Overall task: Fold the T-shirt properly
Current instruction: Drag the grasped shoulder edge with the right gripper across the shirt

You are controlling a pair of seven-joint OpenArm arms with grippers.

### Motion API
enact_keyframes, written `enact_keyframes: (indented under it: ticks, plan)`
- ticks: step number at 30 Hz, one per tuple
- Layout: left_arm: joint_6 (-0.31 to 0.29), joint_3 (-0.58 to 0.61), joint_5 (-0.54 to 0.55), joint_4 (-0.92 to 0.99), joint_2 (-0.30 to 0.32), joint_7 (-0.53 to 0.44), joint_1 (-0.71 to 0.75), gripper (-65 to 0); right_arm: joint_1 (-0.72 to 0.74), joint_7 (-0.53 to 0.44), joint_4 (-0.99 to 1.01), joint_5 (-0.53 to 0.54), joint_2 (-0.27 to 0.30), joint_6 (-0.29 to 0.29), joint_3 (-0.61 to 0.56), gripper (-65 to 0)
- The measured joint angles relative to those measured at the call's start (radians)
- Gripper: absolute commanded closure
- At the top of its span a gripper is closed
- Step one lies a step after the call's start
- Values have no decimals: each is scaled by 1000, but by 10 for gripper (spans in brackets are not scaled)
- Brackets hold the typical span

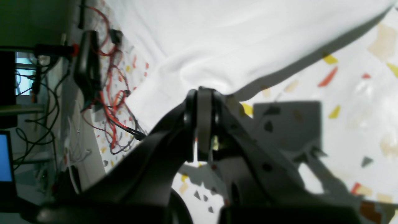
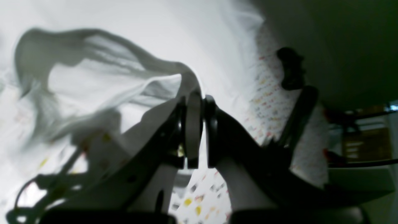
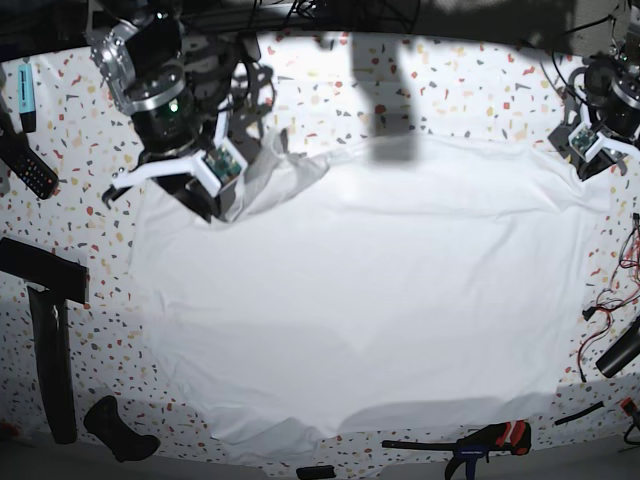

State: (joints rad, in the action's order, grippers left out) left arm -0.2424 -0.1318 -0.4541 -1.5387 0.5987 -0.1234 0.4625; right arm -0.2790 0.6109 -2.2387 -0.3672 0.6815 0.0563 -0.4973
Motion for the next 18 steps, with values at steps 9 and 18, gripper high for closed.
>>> enact_keyframes:
  ticks: [9, 18]
  plan:
    - [-4, 0, 69, -50, -16, 75, -20, 0, 127, 0, 129, 31, -106, 0, 0, 0]
    - [-3, 1, 281, -50, -72, 234, -155, 0, 244, -8, 317, 31, -225, 0, 0, 0]
